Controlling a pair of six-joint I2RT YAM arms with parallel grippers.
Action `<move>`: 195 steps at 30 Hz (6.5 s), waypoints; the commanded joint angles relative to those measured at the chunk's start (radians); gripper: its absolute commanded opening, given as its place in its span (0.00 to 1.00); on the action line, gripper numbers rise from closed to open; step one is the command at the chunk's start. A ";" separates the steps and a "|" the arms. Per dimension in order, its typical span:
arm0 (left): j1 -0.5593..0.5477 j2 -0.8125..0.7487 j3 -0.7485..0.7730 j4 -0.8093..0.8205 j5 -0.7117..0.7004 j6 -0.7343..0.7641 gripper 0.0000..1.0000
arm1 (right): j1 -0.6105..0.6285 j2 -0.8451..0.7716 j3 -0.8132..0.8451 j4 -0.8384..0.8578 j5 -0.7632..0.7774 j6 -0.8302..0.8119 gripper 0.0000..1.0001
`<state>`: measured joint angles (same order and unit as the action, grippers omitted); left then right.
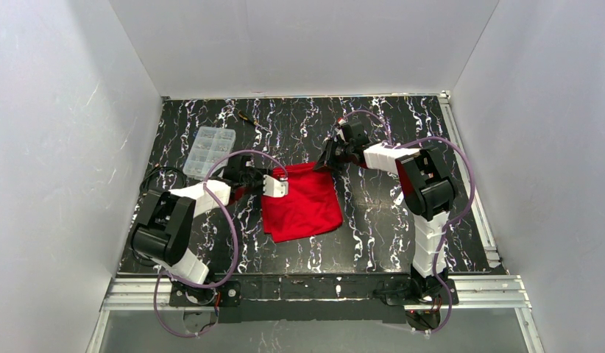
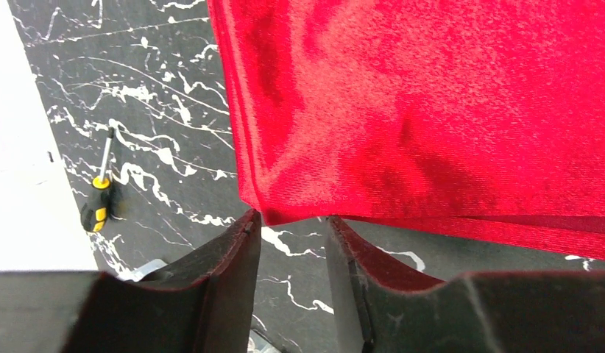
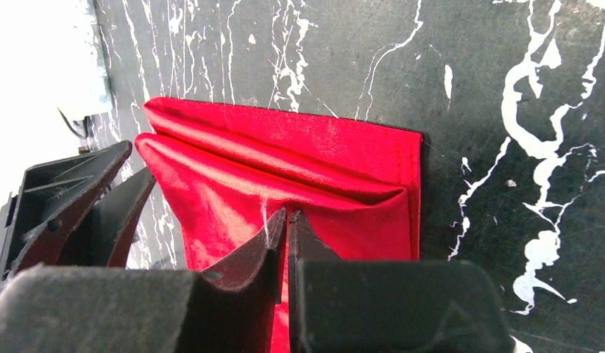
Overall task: Fold the napkin into a case and place the utensils inside
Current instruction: Turn over the upper triangle folded napkin at the center of the board, then fold the lower triangle-folded napkin at the center of the board.
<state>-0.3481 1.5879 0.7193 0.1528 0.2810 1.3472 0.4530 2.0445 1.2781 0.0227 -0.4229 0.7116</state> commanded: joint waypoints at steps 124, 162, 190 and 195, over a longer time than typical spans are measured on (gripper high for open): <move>-0.292 -0.231 -0.084 -0.362 -0.059 -0.326 0.35 | 0.417 -0.852 -0.594 -0.181 0.531 -1.146 0.71; -0.286 -0.263 -0.114 -0.285 -0.063 -0.345 0.19 | 0.511 -0.579 -0.597 0.015 0.490 -1.064 0.01; -0.230 -0.300 -0.025 -0.558 0.128 -0.289 0.59 | 0.360 -0.596 -0.453 -0.206 0.134 -0.887 0.01; -0.248 -0.323 -0.063 -0.497 0.117 -0.295 0.60 | 0.310 -0.541 -0.372 -0.266 0.060 -0.827 0.01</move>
<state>-0.5831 1.3079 0.6914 -0.3756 0.3782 1.0359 0.8040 1.4719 0.8101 -0.1974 -0.2813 -0.1776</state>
